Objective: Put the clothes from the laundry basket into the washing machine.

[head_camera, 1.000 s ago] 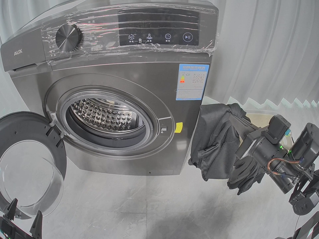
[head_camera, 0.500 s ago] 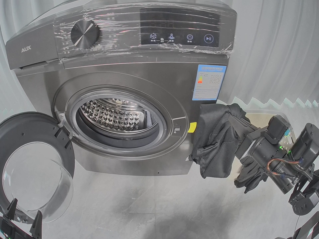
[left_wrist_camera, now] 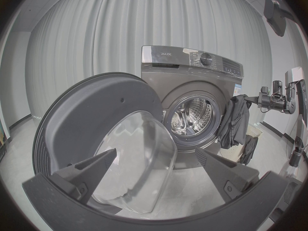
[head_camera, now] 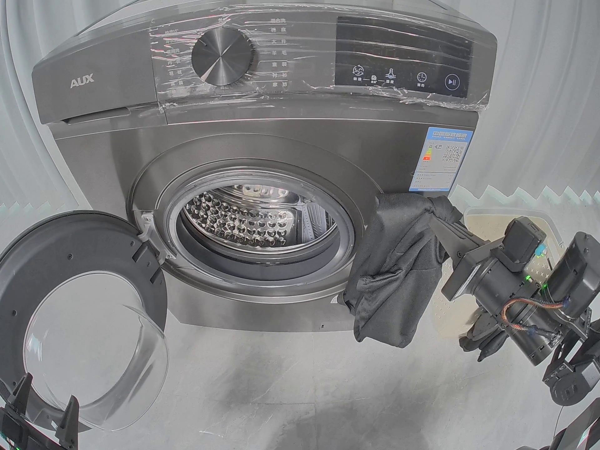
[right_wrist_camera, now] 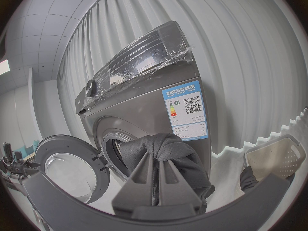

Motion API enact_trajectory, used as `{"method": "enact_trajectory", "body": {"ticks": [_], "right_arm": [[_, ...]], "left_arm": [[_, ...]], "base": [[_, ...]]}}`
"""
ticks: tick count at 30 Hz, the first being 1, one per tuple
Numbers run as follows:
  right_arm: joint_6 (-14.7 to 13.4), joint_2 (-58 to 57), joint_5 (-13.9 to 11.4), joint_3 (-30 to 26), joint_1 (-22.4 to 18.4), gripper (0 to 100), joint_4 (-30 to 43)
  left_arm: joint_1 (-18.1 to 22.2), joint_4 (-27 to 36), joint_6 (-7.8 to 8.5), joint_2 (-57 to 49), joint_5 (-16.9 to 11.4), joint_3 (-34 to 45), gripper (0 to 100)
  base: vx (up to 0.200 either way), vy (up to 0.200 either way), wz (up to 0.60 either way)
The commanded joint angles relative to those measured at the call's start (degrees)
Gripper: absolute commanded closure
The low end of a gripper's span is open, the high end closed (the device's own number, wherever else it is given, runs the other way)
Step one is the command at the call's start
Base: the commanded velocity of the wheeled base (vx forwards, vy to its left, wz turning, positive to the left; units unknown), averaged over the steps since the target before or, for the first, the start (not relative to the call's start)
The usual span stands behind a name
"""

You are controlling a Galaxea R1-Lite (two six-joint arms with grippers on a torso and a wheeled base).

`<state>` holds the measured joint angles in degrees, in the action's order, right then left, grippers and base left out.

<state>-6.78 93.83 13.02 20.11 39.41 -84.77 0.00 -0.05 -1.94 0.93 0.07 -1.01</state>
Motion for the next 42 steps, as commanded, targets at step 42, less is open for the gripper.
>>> {"method": "enact_trajectory", "body": {"ticks": [42], "right_arm": [[-0.43, 0.21, -0.1, -0.69, 0.05, 100, 0.05]], "left_arm": [[0.0, -0.04, 0.0, -0.93, 0.01, 1.01, 0]], "base": [[0.0, 0.071, 0.0]]}}
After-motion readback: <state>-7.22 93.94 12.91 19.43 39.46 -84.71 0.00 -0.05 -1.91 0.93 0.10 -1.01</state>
